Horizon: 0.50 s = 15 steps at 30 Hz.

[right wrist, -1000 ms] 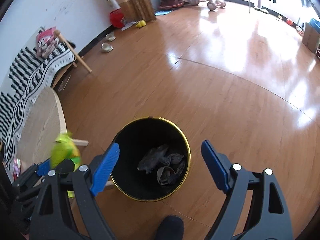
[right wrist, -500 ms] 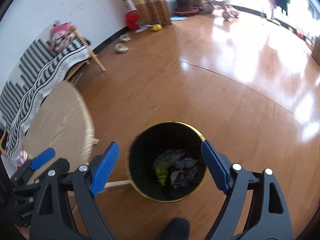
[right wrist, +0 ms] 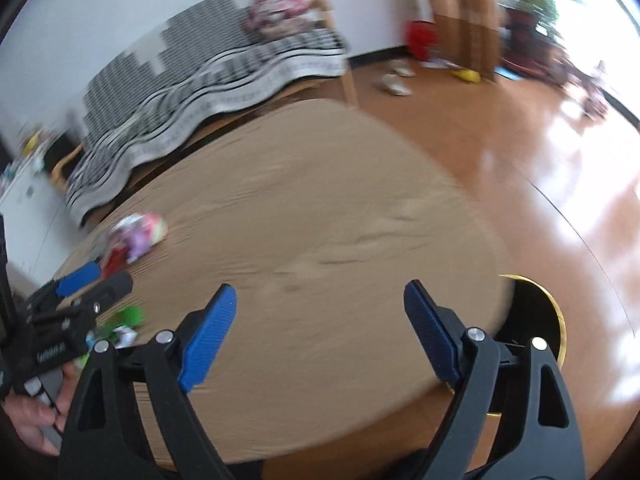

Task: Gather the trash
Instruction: 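Move both tools back over the table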

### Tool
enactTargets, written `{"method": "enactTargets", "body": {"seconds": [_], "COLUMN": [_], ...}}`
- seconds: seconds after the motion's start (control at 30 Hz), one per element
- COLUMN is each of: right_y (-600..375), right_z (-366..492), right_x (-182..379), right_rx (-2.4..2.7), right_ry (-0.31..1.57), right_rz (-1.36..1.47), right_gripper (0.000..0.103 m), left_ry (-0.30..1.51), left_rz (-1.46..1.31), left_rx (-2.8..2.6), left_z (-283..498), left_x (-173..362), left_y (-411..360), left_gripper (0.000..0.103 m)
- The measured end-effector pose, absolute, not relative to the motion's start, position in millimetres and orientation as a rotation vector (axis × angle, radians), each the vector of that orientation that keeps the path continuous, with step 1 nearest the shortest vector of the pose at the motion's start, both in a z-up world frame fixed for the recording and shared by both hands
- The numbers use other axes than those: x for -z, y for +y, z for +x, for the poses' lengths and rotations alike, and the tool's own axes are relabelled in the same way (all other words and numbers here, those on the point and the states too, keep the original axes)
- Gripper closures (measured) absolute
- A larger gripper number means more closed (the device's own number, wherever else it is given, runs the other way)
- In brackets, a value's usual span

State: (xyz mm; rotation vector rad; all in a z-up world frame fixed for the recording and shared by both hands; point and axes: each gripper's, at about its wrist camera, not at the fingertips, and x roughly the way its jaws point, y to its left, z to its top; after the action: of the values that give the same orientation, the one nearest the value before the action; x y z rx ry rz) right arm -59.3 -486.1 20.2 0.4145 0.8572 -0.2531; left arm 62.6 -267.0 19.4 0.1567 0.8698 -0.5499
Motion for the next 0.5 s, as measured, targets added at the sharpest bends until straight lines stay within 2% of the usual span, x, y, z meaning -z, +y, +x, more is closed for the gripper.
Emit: {"method": "enactTargets", "body": {"seconds": [0.3, 0.5], "right_y": [-343.8, -278.5], "right_z": [36.3, 86.5], "right_x": [-18.4, -1.0], "right_rx": [0.029, -0.054], "right_ry": [0.905, 0.941], "right_rz": [0.291, 0.202], "right_gripper": [0.02, 0.02], "left_ry": [0.902, 0.916], "left_rz": [0.011, -0.026], "left_rx": [0.269, 0.175], "left_z": [124.4, 148.4], "left_x": [-10.6, 2.4], "left_y": [-85.2, -13.4], "left_gripper": [0.011, 0.011]}}
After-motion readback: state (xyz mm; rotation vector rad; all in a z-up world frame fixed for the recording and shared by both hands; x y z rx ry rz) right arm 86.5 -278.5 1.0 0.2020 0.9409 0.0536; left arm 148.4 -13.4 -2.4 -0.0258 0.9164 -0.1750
